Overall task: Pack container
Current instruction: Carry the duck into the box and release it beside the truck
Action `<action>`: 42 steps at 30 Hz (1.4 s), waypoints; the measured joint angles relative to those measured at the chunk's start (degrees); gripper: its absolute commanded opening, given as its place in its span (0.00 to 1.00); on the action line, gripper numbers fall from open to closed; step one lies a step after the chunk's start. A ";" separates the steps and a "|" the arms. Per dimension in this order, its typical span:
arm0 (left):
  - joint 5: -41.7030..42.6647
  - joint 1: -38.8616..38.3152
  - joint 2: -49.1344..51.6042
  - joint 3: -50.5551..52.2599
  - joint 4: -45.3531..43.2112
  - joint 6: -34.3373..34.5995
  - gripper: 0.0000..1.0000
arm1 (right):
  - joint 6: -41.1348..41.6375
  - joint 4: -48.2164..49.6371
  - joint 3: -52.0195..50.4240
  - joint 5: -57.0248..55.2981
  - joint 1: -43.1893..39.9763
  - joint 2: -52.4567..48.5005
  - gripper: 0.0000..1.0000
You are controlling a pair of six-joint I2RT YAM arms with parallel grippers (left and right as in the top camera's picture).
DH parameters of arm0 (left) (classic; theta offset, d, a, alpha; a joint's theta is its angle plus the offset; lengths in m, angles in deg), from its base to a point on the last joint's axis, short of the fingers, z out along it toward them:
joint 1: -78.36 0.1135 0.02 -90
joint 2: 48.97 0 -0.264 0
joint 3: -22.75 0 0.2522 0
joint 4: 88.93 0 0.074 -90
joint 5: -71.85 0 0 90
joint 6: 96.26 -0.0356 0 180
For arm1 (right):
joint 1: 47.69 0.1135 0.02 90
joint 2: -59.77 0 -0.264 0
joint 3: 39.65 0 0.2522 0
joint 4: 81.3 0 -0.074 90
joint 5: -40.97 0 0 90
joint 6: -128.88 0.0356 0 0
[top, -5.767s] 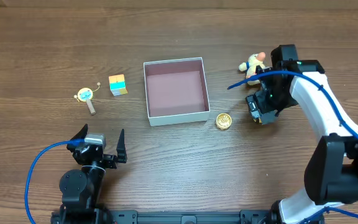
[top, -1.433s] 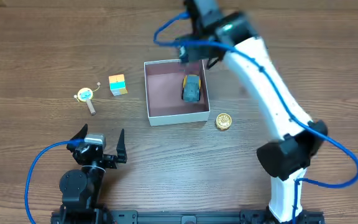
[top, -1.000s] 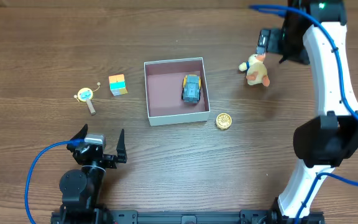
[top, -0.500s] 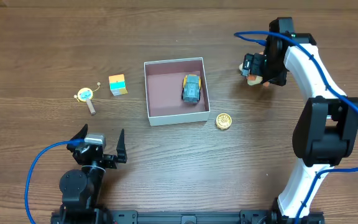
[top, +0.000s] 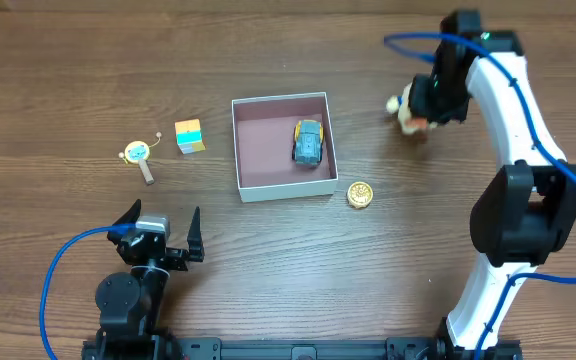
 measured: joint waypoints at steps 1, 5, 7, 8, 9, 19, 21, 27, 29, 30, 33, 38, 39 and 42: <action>0.00 0.00 -0.02 0.00 0.02 0.00 1.00 | -0.04 -4.04 5.38 0.02 0.11 -0.02 0.04; 0.00 0.00 -0.02 0.00 0.02 0.00 1.00 | -0.02 -19.10 27.74 -0.02 4.15 0.44 0.04; 0.00 0.00 -0.02 0.00 0.02 0.00 1.00 | -0.07 -20.09 33.05 0.24 8.24 0.81 0.04; 0.00 -0.02 -0.02 0.00 0.02 0.00 1.00 | -0.02 -19.89 33.81 0.37 11.13 1.33 0.05; 0.00 0.00 -0.02 0.00 0.02 -0.02 1.00 | -0.04 -19.98 33.99 0.74 14.19 1.62 0.06; 0.00 0.00 -0.02 0.00 0.00 0.00 1.00 | 3.48 -5.09 15.28 -1.14 31.23 1.88 0.09; 0.00 0.00 -0.02 0.00 0.00 0.00 1.00 | 4.33 -0.48 9.27 -1.25 32.33 1.49 0.10; 0.00 0.00 -0.02 0.00 0.02 0.00 1.00 | 5.90 4.13 4.00 -1.11 32.39 1.46 0.47; 0.00 0.00 -0.02 0.00 0.02 0.00 1.00 | 6.03 4.11 3.93 -1.16 32.24 1.46 0.70; 0.00 0.00 -0.02 0.00 0.02 0.00 1.00 | 5.97 4.09 3.93 -1.16 32.20 1.46 0.79; 0.00 0.00 -0.02 0.00 0.02 0.00 1.00 | 5.77 2.95 4.07 -1.11 32.13 1.46 0.91; 0.00 0.00 -0.02 0.00 0.00 -0.02 1.00 | 5.77 -12.48 19.52 -1.86 27.69 0.96 1.00; 0.00 0.00 -0.02 0.00 0.02 -0.02 1.00 | 5.70 -16.02 23.47 -2.80 25.64 1.11 1.00; 0.00 -0.02 -0.02 0.00 0.02 0.00 1.00 | 5.70 -20.13 30.91 -5.35 18.43 3.19 1.00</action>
